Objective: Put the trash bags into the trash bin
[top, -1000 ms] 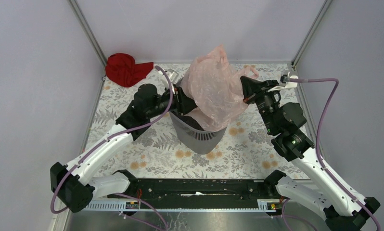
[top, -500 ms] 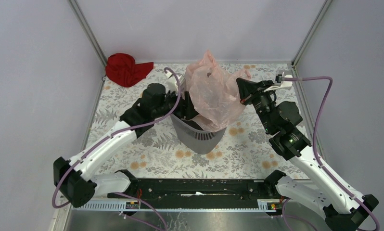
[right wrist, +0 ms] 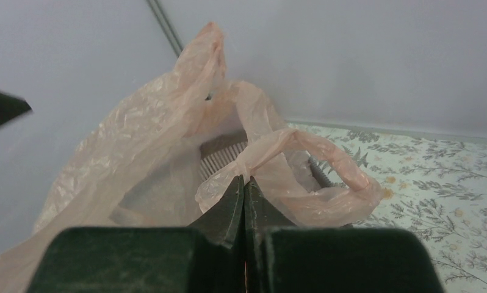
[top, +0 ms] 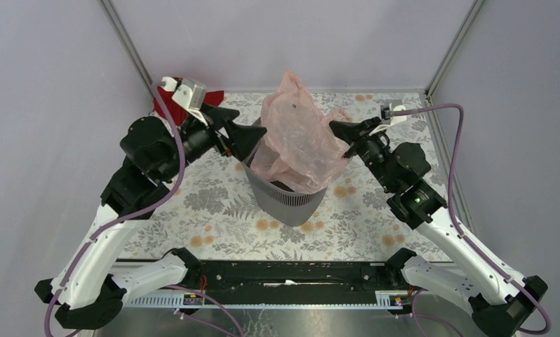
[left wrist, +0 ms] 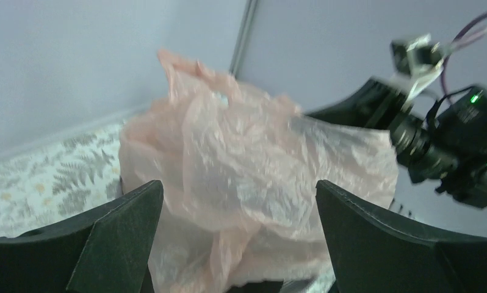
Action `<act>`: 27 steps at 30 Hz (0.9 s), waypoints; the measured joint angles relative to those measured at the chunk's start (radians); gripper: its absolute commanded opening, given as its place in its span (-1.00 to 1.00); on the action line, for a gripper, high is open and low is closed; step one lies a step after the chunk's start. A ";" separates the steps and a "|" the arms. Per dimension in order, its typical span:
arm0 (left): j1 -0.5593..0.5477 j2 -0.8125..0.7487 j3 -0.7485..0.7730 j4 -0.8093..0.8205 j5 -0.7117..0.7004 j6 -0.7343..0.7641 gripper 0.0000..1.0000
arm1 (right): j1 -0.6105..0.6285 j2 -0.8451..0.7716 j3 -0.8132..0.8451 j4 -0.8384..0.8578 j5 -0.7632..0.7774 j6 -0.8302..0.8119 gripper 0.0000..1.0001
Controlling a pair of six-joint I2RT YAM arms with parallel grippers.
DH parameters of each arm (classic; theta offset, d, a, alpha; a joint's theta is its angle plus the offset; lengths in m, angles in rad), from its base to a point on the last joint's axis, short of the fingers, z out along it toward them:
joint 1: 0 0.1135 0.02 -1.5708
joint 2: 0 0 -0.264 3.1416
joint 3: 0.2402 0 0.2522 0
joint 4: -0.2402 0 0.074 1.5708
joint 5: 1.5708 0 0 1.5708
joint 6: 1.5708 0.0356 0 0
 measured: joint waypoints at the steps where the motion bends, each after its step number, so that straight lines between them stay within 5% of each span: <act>1: 0.000 0.006 0.019 0.018 -0.012 0.001 0.98 | 0.000 0.009 0.001 -0.004 -0.018 -0.003 -1.00; 14: 0.000 0.362 0.094 0.224 -0.119 -0.069 0.94 | 0.000 0.032 0.028 -0.029 -0.110 0.018 -1.00; 22: 0.000 0.442 0.130 0.202 -0.117 -0.080 -0.42 | 0.000 0.063 0.069 -0.019 -0.099 0.051 -1.00; 27: 0.000 0.316 0.016 0.294 -0.104 -0.070 -0.82 | 0.000 0.108 0.109 -0.007 -0.074 0.070 -1.00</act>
